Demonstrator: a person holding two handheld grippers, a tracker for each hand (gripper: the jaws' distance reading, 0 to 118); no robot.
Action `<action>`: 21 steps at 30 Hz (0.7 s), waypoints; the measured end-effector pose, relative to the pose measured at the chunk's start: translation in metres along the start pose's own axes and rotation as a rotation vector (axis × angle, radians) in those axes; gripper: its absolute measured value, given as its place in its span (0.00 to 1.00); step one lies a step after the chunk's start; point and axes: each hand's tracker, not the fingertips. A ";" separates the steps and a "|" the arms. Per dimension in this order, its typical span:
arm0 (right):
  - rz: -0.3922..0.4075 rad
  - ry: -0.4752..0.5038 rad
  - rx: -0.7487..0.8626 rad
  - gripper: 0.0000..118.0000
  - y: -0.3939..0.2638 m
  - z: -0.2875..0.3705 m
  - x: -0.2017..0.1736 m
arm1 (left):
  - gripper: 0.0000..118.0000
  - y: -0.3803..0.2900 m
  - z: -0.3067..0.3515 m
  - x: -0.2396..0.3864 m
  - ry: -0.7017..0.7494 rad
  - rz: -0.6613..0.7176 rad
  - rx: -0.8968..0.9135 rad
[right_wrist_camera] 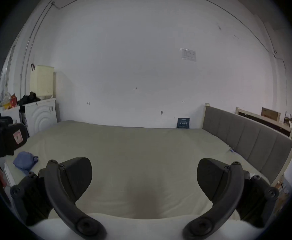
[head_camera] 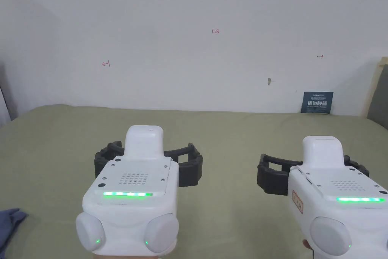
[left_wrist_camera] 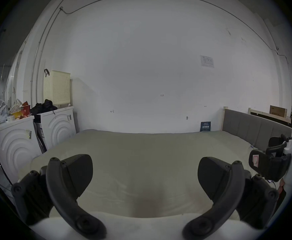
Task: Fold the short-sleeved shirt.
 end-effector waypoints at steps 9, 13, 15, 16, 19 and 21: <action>0.008 0.022 0.012 1.00 0.003 0.004 0.004 | 1.00 0.001 -0.001 -0.002 -0.014 0.021 -0.020; -0.011 0.009 0.021 1.00 0.006 0.007 0.005 | 1.00 0.001 -0.001 -0.001 -0.010 0.011 -0.022; -0.014 0.002 0.019 1.00 0.008 0.007 0.006 | 1.00 0.003 0.000 -0.001 -0.018 0.012 -0.025; -0.015 -0.004 0.018 1.00 0.009 0.006 0.006 | 1.00 0.003 0.001 -0.001 -0.017 0.013 -0.025; -0.012 -0.024 0.005 1.00 0.010 0.006 0.005 | 1.00 0.004 0.002 -0.001 -0.020 0.017 -0.022; -0.004 -0.032 0.008 1.00 0.009 0.007 0.003 | 1.00 0.004 0.002 -0.001 -0.023 0.018 -0.027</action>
